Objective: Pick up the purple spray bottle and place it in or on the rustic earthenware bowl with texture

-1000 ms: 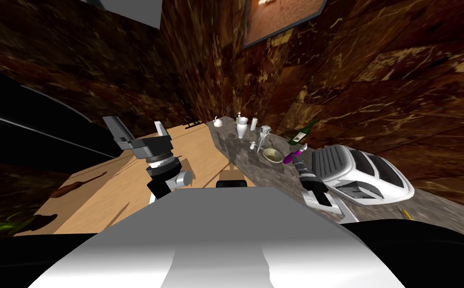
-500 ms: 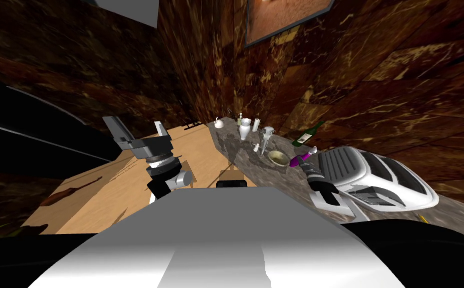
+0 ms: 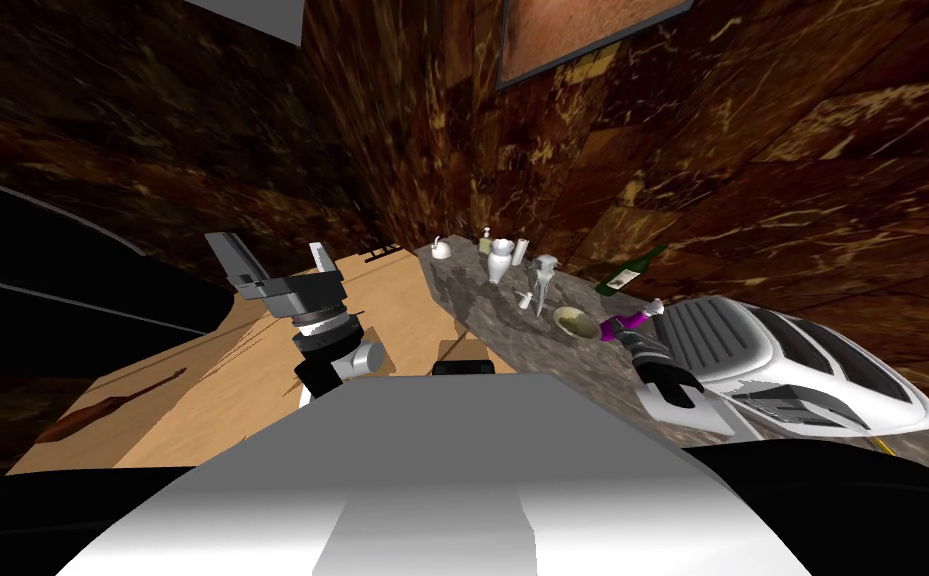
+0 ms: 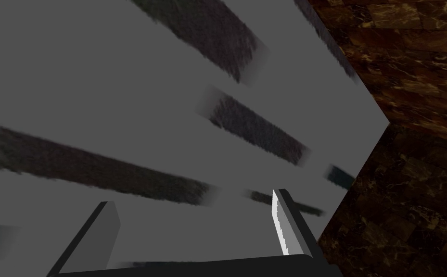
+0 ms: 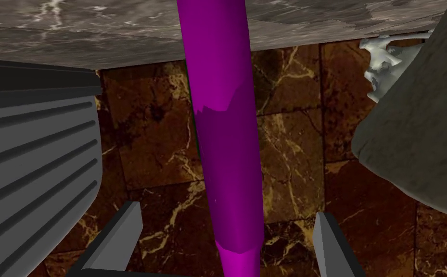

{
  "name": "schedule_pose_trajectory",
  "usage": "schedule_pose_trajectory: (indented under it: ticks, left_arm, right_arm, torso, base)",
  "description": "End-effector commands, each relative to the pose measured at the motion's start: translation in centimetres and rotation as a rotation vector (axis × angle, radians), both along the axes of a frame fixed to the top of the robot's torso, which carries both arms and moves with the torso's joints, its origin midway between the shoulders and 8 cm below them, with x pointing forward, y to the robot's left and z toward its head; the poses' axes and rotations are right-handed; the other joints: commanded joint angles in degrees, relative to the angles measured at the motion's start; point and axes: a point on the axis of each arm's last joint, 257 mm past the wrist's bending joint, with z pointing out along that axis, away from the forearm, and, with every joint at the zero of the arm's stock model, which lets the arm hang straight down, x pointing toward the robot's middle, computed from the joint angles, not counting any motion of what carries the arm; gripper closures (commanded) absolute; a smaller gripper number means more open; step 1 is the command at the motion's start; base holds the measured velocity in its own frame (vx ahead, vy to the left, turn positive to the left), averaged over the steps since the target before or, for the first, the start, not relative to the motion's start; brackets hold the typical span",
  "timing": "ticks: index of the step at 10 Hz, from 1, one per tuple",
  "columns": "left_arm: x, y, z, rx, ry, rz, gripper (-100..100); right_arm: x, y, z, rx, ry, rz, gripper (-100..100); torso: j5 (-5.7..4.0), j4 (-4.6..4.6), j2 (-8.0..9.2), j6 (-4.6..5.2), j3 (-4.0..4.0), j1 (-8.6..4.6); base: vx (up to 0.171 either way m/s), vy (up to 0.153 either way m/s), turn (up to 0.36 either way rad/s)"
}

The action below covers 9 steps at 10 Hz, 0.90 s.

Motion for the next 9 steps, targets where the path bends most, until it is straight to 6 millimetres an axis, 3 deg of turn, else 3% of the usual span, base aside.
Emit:
schedule_pose_trajectory:
  ticks: [1,6,7,8,9]
  left_arm:
    - [0.0,0.0,0.0,0.000,0.000,0.000,0]
    - [0.0,0.0,0.0,0.000,0.000,0.000,0]
    - [0.0,0.0,0.0,0.000,0.000,0.000,0]
    - [0.0,0.0,0.0,0.000,0.000,0.000,0]
    - [0.0,0.0,0.0,0.000,0.000,0.000,0]
  right_arm:
    - [-1.0,-1.9,0.1,-0.031,0.043,-0.039,-100]
    - [-2.7,-5.6,0.8,-0.097,0.124,-0.122,-100]
    - [-2.5,-5.2,0.7,-0.088,0.113,-0.109,-100]
    - [-2.6,-5.3,0.7,-0.089,0.116,-0.113,0]
    - [-2.6,-5.3,0.7,-0.089,0.116,-0.113,-100]
  torso:
    - [0.00,0.00,0.00,0.00,0.00,0.00]
    - [-0.02,0.02,0.11,0.00,0.06,-0.13]
    - [-0.03,0.03,0.12,0.00,0.07,-0.15]
    - [-0.06,0.04,0.21,-0.01,0.12,-0.28]
    - [-0.09,0.06,0.29,0.00,0.16,-0.39]
  base:
    - [0.088,0.115,-0.057]
    - [0.071,0.097,-0.047]
    - [0.026,0.036,-0.012]
    - [0.005,0.007,0.001]
    - [0.000,0.000,0.000]
